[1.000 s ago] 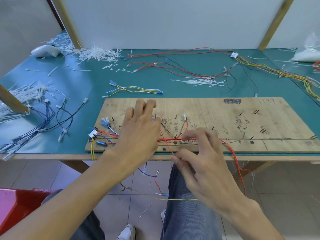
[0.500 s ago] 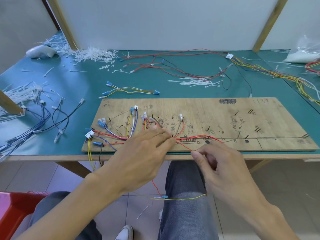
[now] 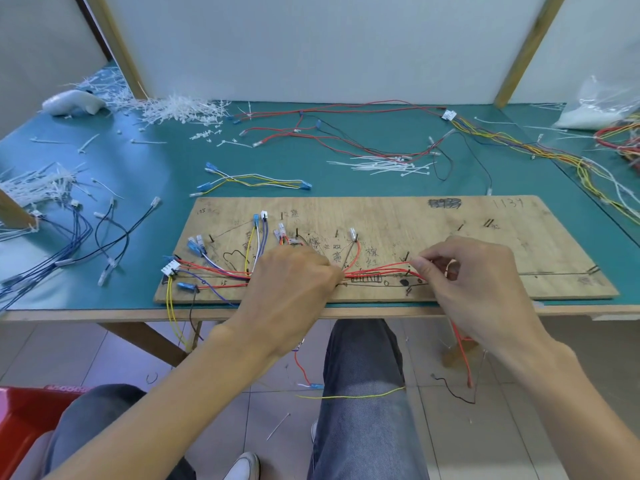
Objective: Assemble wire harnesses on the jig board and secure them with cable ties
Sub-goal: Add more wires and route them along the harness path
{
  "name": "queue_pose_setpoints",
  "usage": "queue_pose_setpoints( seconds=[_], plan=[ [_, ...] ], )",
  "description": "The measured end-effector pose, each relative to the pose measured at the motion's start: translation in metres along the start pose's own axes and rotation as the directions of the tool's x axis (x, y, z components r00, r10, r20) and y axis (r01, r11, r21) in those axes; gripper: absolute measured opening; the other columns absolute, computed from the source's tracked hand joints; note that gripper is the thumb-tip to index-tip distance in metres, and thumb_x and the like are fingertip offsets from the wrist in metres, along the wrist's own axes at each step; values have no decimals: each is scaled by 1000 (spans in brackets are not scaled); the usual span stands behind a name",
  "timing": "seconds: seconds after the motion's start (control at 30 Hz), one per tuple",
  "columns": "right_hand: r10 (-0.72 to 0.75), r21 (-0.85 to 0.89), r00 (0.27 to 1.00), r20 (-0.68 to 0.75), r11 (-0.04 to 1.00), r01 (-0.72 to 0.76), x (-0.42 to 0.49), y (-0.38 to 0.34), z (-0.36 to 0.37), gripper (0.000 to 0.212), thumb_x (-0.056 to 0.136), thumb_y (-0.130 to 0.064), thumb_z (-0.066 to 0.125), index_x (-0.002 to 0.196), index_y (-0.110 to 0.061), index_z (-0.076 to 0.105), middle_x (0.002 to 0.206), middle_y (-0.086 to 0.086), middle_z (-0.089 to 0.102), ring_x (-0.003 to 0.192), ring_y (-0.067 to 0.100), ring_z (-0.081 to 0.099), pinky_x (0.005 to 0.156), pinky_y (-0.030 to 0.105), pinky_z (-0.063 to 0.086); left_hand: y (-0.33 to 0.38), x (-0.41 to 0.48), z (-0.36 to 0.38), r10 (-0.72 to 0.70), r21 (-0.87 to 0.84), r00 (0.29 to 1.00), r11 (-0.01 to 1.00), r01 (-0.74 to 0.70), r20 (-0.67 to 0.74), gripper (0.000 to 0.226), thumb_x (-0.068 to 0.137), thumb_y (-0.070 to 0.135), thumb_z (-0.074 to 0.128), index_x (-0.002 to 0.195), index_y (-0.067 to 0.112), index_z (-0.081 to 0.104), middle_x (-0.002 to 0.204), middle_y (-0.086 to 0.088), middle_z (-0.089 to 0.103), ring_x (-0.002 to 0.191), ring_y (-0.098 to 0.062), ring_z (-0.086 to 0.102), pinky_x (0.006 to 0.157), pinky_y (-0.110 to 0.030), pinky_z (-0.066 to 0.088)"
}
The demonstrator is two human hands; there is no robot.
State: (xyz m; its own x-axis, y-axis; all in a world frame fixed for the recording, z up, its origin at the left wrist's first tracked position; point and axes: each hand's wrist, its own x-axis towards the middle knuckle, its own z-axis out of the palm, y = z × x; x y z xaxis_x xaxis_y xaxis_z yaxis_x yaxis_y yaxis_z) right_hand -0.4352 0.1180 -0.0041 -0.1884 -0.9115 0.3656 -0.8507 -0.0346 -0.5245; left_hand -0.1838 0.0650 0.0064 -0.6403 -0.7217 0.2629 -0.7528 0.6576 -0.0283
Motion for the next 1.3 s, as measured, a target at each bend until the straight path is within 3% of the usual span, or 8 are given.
queue_pose_setpoints(
  seconds=[0.2,0.43,0.53,0.67,0.9,1.03,1.13,1.3],
  plan=[
    [60,-16,998,14,998,-60,-7,-3,4,9,89,-30,81,81,-31,78,60,-14,60,62,5,57,62,33,49,6,1,-1,-95,-23,995,995,94,-22,15,98,27,59,96,28,74,84,8,68,92,-17,62,70,-37,51],
    [-109,-398,984,142,904,157,-40,-22,-12,8,98,-24,68,102,-22,75,72,-4,58,64,35,62,52,40,48,17,-8,0,-19,53,1000,998,20,-20,11,90,22,65,85,24,74,86,6,67,89,-23,64,74,-37,48],
    [-47,-539,932,359,805,248,-58,-21,-7,53,104,-25,51,156,-31,39,122,-11,63,89,30,70,59,39,40,20,-18,0,9,27,999,1000,-10,31,29,89,24,54,108,18,76,105,2,74,108,-23,67,94,-40,50],
    [31,-591,916,399,773,232,-74,-24,-2,71,108,-33,41,167,-35,1,144,-18,50,101,23,70,65,38,46,26,-24,-1,22,119,991,992,-39,134,48,84,28,66,127,7,73,125,-8,74,123,-24,67,107,-39,51],
    [-28,-354,989,-142,935,-25,-112,-13,4,34,83,-11,83,115,-24,79,107,-2,59,96,27,54,59,34,46,33,-20,4,-23,155,970,988,-16,244,62,101,20,46,158,2,33,163,-18,38,155,-31,30,127,-45,17],
    [-176,-124,921,-347,982,141,-110,-43,18,12,95,-15,70,99,-8,79,107,9,62,90,30,58,85,30,47,30,-16,-6,-80,41,981,996,74,176,35,92,16,56,126,16,66,128,-7,69,124,-30,61,99,-39,45],
    [-272,95,943,-194,951,294,-113,-80,37,7,94,-12,70,93,-11,77,96,-1,66,82,21,65,75,32,53,12,-4,-12,-140,-98,975,982,159,174,23,86,11,57,102,19,72,99,-5,68,98,-32,64,81,-40,54],
    [-272,134,956,113,957,256,-109,-126,73,23,95,-30,68,114,-20,75,101,-8,72,82,18,69,63,34,58,-13,12,-24,-105,-381,955,900,210,279,48,84,0,52,116,23,78,112,-5,76,102,-23,69,87,-32,57]
  ],
)
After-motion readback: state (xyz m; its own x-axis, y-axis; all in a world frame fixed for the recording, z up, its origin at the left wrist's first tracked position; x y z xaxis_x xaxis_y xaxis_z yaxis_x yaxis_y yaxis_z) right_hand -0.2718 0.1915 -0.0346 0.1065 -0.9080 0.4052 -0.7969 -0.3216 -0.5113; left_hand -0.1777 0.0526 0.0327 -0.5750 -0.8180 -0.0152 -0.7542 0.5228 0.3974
